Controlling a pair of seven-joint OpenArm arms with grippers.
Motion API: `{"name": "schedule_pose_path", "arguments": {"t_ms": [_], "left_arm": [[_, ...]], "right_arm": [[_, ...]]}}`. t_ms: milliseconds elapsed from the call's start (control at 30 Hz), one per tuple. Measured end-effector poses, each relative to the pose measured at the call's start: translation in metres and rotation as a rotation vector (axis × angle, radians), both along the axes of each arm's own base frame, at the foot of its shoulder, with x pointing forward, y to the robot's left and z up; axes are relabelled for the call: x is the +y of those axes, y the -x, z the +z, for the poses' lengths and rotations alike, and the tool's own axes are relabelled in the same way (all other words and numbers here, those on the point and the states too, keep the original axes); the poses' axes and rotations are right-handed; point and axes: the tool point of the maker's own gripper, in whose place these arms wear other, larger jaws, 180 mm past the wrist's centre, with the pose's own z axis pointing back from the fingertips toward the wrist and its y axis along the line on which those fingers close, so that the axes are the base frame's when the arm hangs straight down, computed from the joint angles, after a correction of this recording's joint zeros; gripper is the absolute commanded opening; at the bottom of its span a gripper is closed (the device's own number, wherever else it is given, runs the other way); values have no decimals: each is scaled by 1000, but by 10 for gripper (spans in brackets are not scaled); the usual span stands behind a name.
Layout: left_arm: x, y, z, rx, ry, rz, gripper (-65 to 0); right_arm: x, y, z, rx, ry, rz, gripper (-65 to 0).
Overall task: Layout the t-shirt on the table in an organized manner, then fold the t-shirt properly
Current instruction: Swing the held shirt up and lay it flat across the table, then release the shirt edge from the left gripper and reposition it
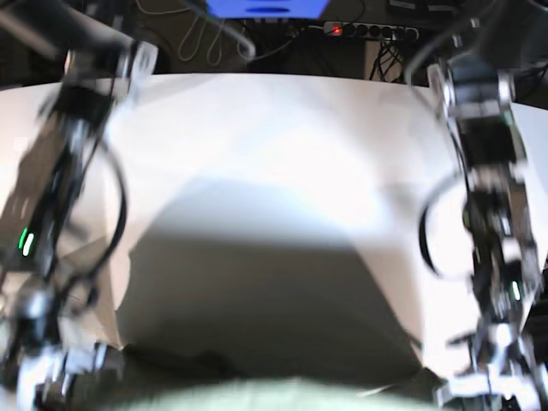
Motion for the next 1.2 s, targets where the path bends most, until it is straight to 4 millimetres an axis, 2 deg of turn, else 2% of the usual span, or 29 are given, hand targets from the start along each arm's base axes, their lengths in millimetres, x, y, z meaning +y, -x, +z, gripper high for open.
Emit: {"name": "schedule_pose_path", "arguments": {"t_ms": [133, 200, 233, 267, 367, 467, 567, 700, 900, 1067, 1200], "left_arm": [[-9, 45, -94, 202, 103, -43, -650], [-11, 68, -130, 278, 149, -52, -650], [-6, 81, -146, 314, 171, -39, -650], [3, 93, -160, 345, 194, -13, -650], [23, 123, -184, 396, 212, 52, -650], [38, 156, -210, 474, 220, 96, -650], [61, 179, -222, 507, 217, 167, -650], [71, 199, -233, 547, 219, 195, -650], [100, 223, -234, 555, 212, 275, -650], [98, 233, -242, 586, 213, 275, -650], [98, 241, -247, 605, 210, 278, -650]], "right_arm": [[16, 45, -76, 97, -67, 62, -650], [16, 70, -107, 141, -69, 66, -650], [17, 82, -122, 173, -78, 65, -650], [17, 93, -135, 193, -88, 61, -650], [22, 123, -160, 231, -132, 61, -650], [24, 151, -195, 325, -159, 53, -650], [26, 173, -224, 384, -192, 48, -650], [24, 198, -251, 439, -217, 34, -650], [23, 227, -266, 462, -234, 27, -650], [23, 234, -278, 481, -248, 21, -650], [22, 235, -277, 475, -248, 21, -650]]}}
